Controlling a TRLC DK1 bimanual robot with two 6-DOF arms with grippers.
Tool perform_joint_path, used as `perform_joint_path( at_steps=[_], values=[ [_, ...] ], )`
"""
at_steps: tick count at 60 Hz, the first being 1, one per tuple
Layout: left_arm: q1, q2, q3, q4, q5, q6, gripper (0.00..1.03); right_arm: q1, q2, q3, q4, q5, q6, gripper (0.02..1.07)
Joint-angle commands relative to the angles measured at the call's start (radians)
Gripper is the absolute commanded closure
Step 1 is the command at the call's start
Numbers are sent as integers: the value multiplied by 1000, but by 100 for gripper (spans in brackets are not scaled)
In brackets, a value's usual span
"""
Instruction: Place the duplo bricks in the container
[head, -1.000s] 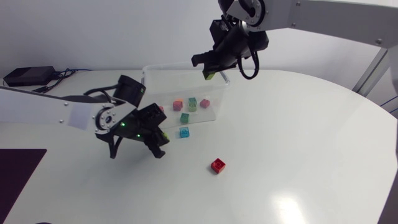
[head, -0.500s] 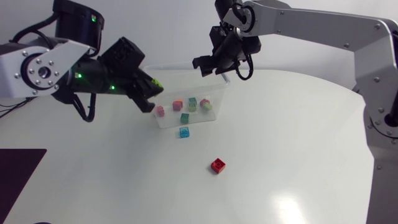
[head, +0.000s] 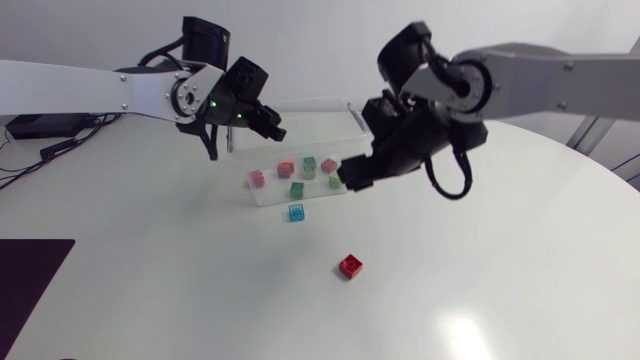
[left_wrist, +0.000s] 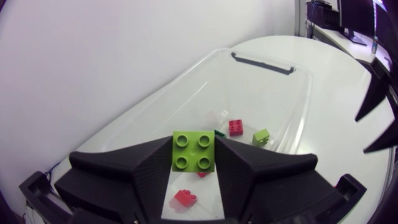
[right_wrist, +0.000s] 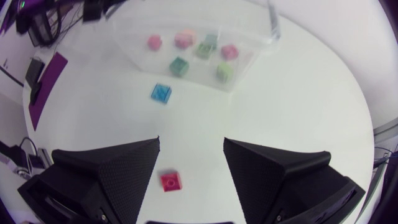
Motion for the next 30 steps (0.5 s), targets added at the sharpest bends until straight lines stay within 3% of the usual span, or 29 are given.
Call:
perform_joint_path(
  at_steps=[1,6,11,20,30],
  values=[
    [3,63,62,17,-27,-24,42,31,-7,-114,16,-6,-33,31],
    [4,96,91,19,-52,-20,24,53,-3,-162,30,-6,-45,31],
    [9,113,111,20,-61,-27,13,74,20,-182,33,-6,-53,31],
    [9,93,93,25,-79,-37,7,102,82,-195,47,-8,-68,31],
    [4,-25,-10,25,-82,-40,7,120,146,-202,65,-8,-85,31]
  ],
)
